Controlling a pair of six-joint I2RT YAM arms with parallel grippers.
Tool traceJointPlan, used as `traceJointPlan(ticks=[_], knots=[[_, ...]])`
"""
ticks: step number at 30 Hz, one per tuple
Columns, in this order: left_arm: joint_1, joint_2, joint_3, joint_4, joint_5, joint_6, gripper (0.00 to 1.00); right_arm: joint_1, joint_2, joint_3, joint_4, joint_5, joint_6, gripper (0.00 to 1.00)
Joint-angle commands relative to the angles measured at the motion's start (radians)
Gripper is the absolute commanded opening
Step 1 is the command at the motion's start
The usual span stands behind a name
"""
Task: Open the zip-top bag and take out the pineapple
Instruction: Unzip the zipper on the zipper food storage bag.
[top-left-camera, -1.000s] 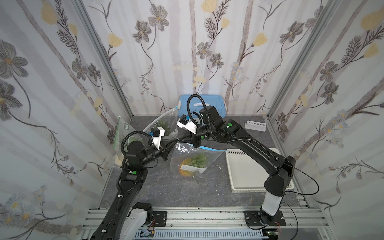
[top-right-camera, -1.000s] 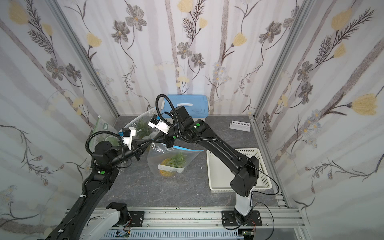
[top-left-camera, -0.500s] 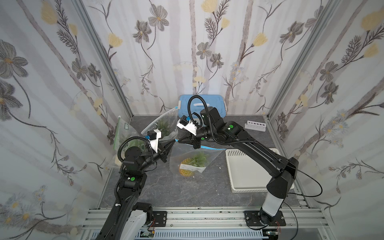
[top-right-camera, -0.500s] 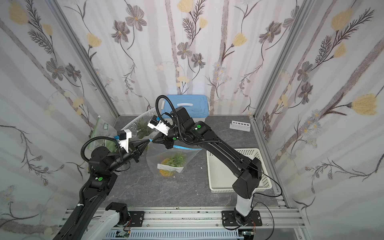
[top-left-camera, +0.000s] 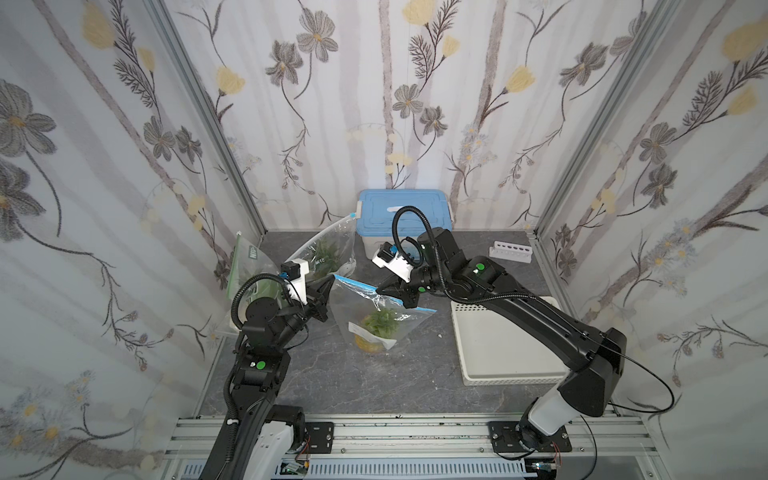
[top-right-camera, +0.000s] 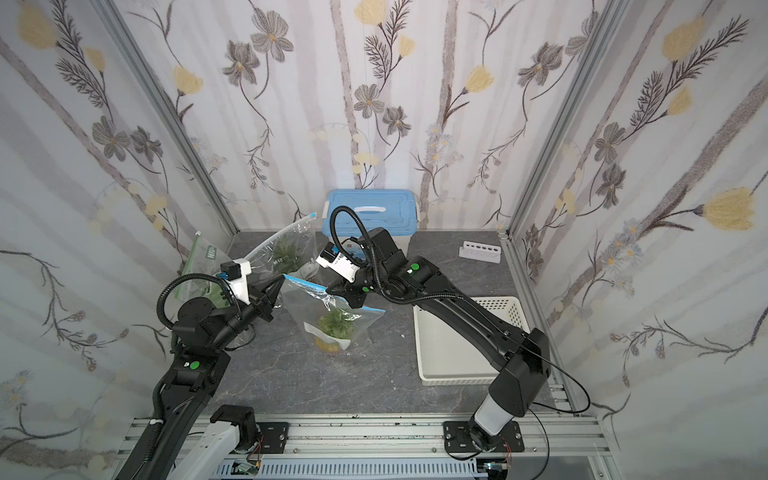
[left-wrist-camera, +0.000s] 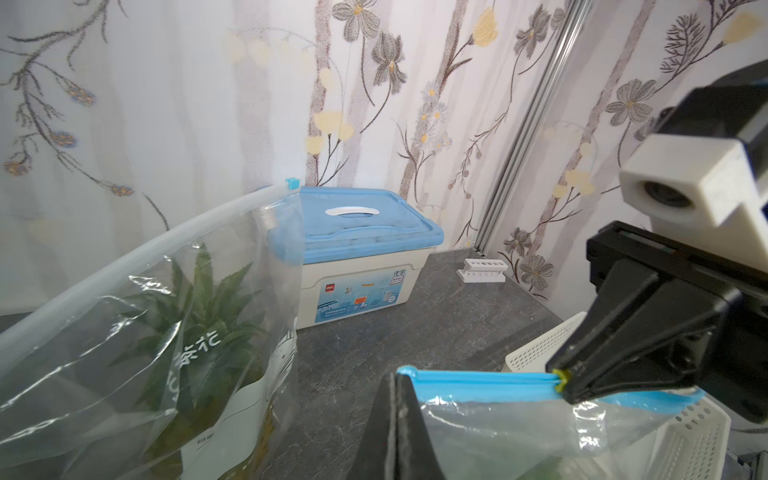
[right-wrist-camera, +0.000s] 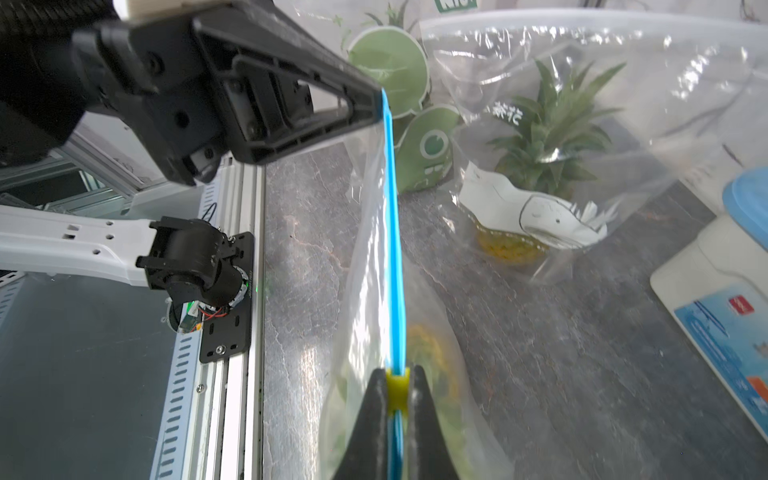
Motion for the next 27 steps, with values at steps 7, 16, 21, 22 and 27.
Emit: traceJointPlan(ticks=[7,16,21,22,27], knots=[[0.015,0.058,0.035,0.069,-0.143,-0.038,0.00,-0.002,-0.357,-0.349,0.034,0.134,0.212,0.01],[0.015,0.063,0.029,0.097,-0.074,-0.063,0.00,0.037,-0.467,-0.474,0.077,0.168,0.302,0.00],[0.015,0.030,0.018,0.123,0.068,-0.084,0.22,0.052,-0.385,-0.366,0.112,0.161,0.269,0.00],[0.016,0.022,0.015,0.123,0.093,-0.083,0.30,0.057,-0.363,-0.340,0.120,0.164,0.261,0.00],[0.014,0.008,0.000,0.132,0.130,-0.088,0.47,0.069,-0.267,-0.219,0.150,0.168,0.216,0.00]])
